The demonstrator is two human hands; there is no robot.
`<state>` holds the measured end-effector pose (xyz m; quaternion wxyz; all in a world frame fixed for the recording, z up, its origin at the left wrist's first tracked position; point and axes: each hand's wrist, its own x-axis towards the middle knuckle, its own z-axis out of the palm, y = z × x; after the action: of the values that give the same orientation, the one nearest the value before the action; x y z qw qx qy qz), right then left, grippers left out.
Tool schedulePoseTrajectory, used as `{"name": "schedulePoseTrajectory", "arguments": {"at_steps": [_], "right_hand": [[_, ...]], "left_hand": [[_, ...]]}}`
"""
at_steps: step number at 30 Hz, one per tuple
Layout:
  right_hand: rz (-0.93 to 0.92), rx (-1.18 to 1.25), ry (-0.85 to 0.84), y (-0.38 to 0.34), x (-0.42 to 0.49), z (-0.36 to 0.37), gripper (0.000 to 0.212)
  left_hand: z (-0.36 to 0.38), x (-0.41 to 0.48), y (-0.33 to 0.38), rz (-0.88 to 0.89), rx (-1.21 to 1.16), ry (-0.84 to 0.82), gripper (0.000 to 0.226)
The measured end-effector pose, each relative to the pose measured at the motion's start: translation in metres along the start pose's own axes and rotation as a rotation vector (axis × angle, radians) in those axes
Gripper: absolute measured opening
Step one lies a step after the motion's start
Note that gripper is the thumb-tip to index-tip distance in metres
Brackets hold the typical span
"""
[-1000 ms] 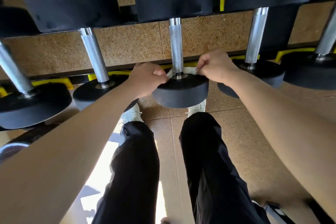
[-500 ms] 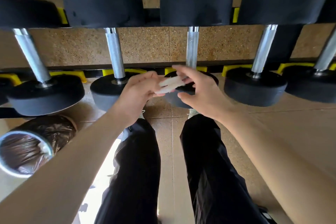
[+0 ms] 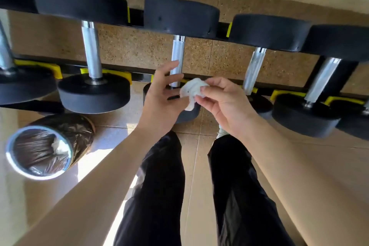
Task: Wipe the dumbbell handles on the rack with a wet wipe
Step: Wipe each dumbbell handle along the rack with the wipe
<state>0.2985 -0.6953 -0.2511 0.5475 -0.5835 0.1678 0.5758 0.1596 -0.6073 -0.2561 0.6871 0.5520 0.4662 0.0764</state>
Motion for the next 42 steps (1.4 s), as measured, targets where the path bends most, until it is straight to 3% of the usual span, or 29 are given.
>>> {"name": "schedulePoseTrajectory", "arguments": {"at_steps": [3, 7, 11, 13, 15, 17, 20, 23, 27, 33, 37, 42], "right_hand": [[-0.023, -0.039, 0.045, 0.013, 0.007, 0.021, 0.013], [-0.014, -0.053, 0.011, 0.022, 0.012, 0.042, 0.006], [0.03, -0.069, -0.065, 0.026, 0.016, 0.05, 0.015], [-0.053, -0.279, 0.004, 0.029, 0.02, 0.044, 0.019], [-0.205, -0.683, 0.106, 0.033, 0.026, 0.033, 0.022], [-0.317, -1.028, 0.098, 0.043, 0.03, 0.024, 0.031], [-0.382, -1.219, 0.089, 0.062, 0.038, 0.017, 0.035], [-0.42, -1.178, 0.094, 0.067, 0.042, 0.011, 0.04], [-0.43, -1.119, 0.07, 0.068, 0.044, 0.006, 0.023], [-0.369, -1.073, 0.012, 0.059, 0.046, 0.007, 0.028], [-0.28, -0.697, 0.003, 0.037, 0.047, 0.007, 0.053], [-0.439, -0.554, 0.053, 0.019, 0.062, 0.02, 0.024]], "left_hand": [[-0.015, -0.004, -0.004, 0.014, 0.009, -0.094, 0.047], [-0.03, -0.003, -0.011, -0.061, -0.042, -0.025, 0.031], [-0.044, 0.015, -0.015, -0.084, 0.005, 0.016, 0.022], [-0.05, 0.027, -0.017, -0.094, 0.044, 0.055, 0.023], [-0.054, 0.044, -0.02, -0.108, 0.111, 0.139, 0.025], [-0.054, 0.064, -0.02, -0.094, 0.205, 0.241, 0.021], [-0.044, 0.096, -0.014, -0.072, 0.237, 0.372, 0.018], [-0.028, 0.113, -0.018, -0.045, 0.3, 0.328, 0.017], [-0.028, 0.103, -0.031, -0.079, 0.41, 0.224, 0.011], [-0.034, 0.077, -0.038, -0.184, 0.645, 0.031, 0.023], [-0.023, 0.079, -0.01, -0.157, 0.41, 0.108, 0.021], [-0.001, 0.073, 0.005, -0.264, 0.053, 0.132, 0.013]]}}
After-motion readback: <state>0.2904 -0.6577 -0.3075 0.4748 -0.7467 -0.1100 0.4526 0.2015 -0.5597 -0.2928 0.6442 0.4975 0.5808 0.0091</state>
